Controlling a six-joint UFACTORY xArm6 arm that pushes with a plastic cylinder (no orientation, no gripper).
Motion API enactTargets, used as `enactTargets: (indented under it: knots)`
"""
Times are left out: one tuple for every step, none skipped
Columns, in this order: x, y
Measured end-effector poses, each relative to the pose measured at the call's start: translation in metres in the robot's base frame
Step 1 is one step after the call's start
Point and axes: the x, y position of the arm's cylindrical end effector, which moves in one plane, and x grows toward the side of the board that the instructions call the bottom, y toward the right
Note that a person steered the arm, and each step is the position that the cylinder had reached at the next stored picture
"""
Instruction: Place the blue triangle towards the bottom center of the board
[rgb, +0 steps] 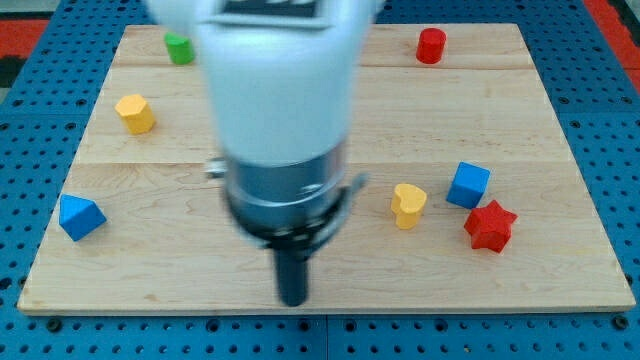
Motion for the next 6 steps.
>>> enactTargets:
  knots:
    - [-0.001,-0.101]
    - [-0.029,-0.189]
    - [-0.069,-0.248]
    - [-0.092,-0.239]
    - [-0.094,-0.170]
    - [-0.090,-0.109]
